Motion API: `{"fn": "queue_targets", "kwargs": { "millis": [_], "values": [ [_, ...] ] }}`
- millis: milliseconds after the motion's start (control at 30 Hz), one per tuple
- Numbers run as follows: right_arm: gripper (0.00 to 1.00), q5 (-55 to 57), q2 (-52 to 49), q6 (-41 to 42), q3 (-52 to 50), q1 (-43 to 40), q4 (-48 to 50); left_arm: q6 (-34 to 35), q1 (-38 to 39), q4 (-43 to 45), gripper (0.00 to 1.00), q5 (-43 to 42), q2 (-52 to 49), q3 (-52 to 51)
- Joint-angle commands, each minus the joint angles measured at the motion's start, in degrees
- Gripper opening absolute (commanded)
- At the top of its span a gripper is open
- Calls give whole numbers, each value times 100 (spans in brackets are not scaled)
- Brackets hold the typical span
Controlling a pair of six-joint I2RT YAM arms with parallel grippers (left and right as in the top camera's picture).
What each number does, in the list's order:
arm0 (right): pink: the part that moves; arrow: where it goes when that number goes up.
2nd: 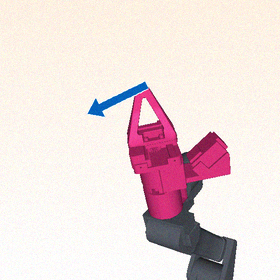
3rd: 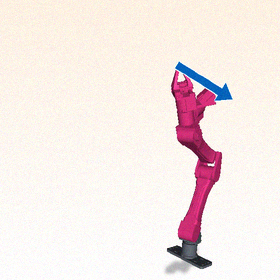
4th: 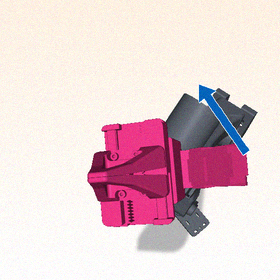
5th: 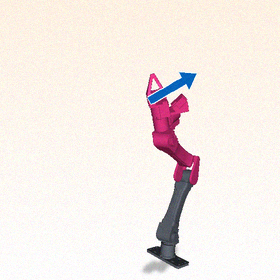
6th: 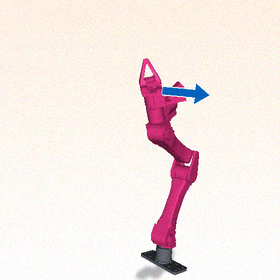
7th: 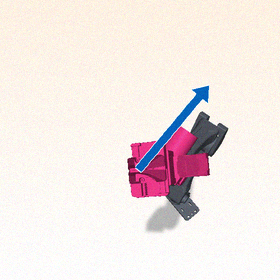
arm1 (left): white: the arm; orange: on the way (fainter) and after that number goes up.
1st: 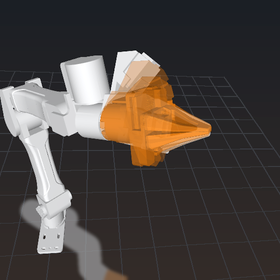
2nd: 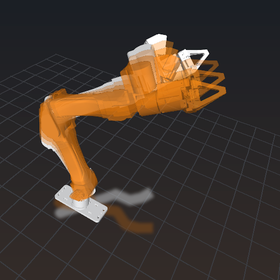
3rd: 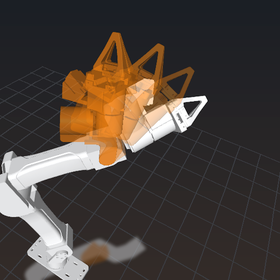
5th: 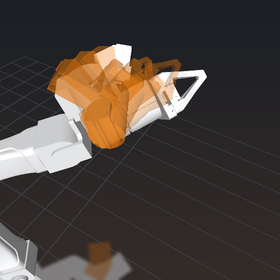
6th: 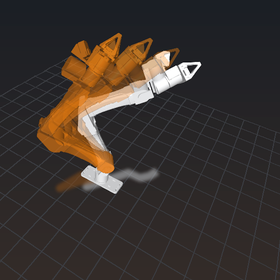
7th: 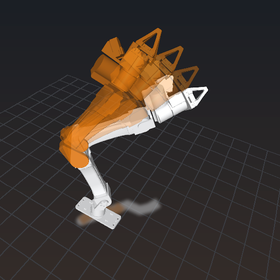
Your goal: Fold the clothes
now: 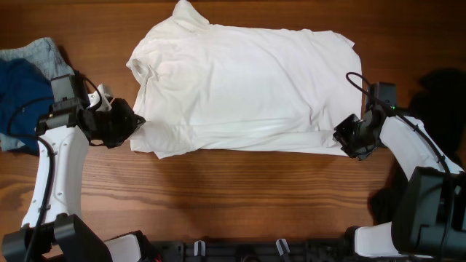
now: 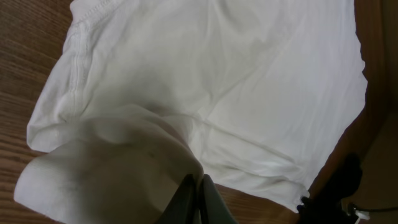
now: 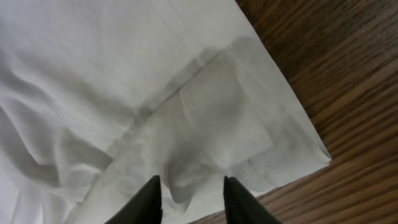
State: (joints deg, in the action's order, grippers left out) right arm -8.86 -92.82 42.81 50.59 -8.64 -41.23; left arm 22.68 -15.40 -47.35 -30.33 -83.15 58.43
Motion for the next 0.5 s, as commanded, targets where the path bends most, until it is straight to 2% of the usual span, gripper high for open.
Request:
{"fn": "queue_targets", "kwargs": {
  "millis": [0, 333, 400, 467],
  "values": [
    [28, 160, -63, 85, -48, 22, 50, 9, 17, -4, 4, -7, -22, -48],
    [28, 157, -256, 87, -48, 24, 83, 9, 17, -7, 4, -7, -22, -48],
    [25, 157, -343, 83, -48, 35, 92, 9, 17, -7, 4, -7, -22, -48],
    [17, 155, -374, 87, -48, 33, 118, 11, 17, -7, 4, -7, -22, -48]
  ]
}}
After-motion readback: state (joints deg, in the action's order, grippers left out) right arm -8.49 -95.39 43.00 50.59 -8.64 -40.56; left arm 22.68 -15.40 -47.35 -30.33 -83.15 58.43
